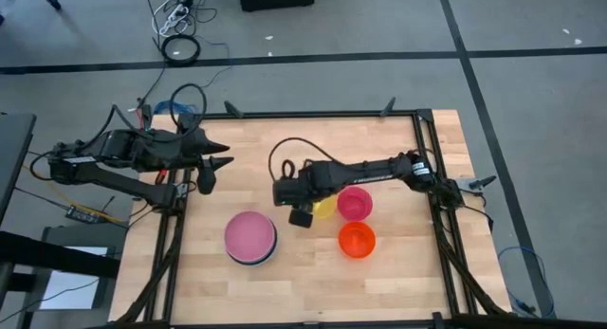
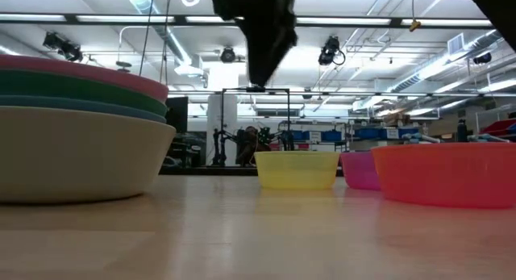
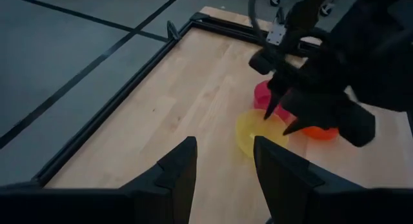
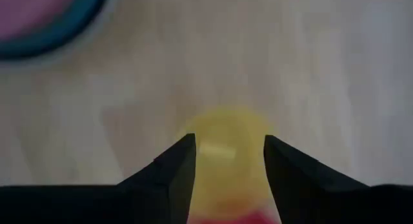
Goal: Nest bowls inside each other
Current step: Stack the yellow bowl on top of the pink bowl
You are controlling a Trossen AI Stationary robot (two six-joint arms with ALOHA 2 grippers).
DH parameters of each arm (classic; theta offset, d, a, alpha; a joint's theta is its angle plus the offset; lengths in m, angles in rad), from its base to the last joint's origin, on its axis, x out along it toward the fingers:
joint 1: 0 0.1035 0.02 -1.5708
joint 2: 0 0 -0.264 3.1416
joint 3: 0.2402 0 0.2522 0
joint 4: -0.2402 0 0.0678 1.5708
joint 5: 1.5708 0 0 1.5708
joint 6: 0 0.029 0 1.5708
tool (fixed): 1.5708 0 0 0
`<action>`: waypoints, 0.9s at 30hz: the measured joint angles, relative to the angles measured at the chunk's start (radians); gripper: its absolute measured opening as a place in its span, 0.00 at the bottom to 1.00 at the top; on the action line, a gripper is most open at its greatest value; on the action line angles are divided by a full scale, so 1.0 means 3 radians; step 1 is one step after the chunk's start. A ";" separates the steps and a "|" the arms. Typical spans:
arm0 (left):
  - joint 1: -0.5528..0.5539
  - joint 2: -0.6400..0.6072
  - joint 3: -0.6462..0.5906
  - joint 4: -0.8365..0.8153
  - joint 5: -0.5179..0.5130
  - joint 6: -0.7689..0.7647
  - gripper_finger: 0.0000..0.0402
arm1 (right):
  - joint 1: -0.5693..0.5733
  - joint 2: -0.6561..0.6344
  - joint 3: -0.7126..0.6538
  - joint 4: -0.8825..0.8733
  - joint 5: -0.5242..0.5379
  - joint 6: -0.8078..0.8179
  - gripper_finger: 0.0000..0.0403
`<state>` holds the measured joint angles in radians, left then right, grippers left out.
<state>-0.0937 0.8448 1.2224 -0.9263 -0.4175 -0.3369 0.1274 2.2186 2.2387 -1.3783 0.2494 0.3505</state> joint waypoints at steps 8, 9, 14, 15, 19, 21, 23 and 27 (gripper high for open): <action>-0.0001 0.0000 0.0000 -0.0078 -0.0001 -0.0051 0.41 | 0.0097 0.0053 -0.0194 0.0002 -0.0325 0.0073 0.43; 0.0000 0.0000 0.0000 -0.0078 -0.0001 -0.0051 0.41 | 0.0102 0.0053 -0.0250 0.0005 -0.0324 0.0099 0.43; -0.0001 0.0000 0.0000 -0.0077 -0.0001 -0.0053 0.41 | 0.0098 0.0057 -0.0623 0.0309 -0.0395 0.0133 0.43; 0.0000 0.0000 0.0000 -0.0078 -0.0001 -0.0053 0.41 | 0.0095 0.0058 -0.0697 0.0355 -0.0401 0.0134 0.44; -0.0001 0.0000 0.0000 -0.0077 -0.0001 -0.0053 0.41 | 0.0049 0.0058 -0.0970 0.0575 -0.0445 0.0159 0.43; -0.0001 0.0000 0.0000 -0.0075 -0.0003 -0.0051 0.41 | 0.0012 0.0058 -0.1088 0.0685 -0.0496 0.0164 0.43; 0.0000 0.0000 0.0000 -0.0075 -0.0003 -0.0050 0.41 | -0.0020 0.0056 -0.1224 0.0875 -0.0533 0.0164 0.43; 0.0000 0.0000 0.0000 -0.0073 -0.0004 -0.0049 0.41 | -0.0063 0.0058 -0.1503 0.1229 -0.0572 0.0126 0.43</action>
<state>-0.0937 0.8448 1.2224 -0.9482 -0.4187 -0.3515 0.1085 2.2360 1.7879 -1.0096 0.0776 0.3884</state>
